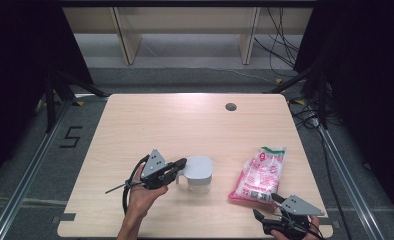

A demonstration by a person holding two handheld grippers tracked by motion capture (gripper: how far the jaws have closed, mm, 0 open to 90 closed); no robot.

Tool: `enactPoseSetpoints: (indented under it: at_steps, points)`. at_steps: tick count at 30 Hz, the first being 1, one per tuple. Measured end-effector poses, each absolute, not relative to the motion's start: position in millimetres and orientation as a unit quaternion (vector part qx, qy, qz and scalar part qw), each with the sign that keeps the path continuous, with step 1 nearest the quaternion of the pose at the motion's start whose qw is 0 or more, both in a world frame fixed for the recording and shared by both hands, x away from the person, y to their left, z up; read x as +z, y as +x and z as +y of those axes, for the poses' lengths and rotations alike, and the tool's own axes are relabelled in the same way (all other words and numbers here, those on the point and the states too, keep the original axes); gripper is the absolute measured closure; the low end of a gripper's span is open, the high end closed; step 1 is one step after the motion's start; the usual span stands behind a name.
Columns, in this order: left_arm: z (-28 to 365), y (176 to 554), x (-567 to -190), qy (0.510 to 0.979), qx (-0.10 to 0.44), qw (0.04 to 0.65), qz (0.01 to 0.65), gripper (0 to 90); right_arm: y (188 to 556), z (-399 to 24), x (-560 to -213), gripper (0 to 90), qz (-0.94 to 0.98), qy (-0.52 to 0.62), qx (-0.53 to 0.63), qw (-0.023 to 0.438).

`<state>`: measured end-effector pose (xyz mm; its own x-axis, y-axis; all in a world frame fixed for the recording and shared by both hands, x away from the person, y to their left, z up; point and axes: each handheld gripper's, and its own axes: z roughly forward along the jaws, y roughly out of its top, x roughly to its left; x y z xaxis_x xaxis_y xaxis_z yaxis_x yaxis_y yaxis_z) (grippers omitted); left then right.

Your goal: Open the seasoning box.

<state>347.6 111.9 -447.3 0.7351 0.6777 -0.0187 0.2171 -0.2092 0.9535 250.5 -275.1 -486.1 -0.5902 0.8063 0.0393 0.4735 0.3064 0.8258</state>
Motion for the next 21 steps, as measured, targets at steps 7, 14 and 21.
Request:
enactPoseSetpoints:
  at_steps: [7, 14, 21]
  points:
    - [116.7, 345.5, -449.7, 0.742, 0.225, 0.554, 0.302, 89.0, 247.5, -273.3, -485.1, 21.3, 0.79, 0.409, 0.414, 0.192]
    - [114.4, 342.4, -450.6, 0.742, 0.209, 0.555, 0.311, 89.0, 250.4, -275.2, -485.9, 21.2, 0.794, 0.394, 0.418, 0.199]
    - [115.2, 343.2, -451.8, 0.74, 0.2, 0.564, 0.307, 89.0, 249.6, -275.1, -485.3, 20.8, 0.794, 0.396, 0.415, 0.202]
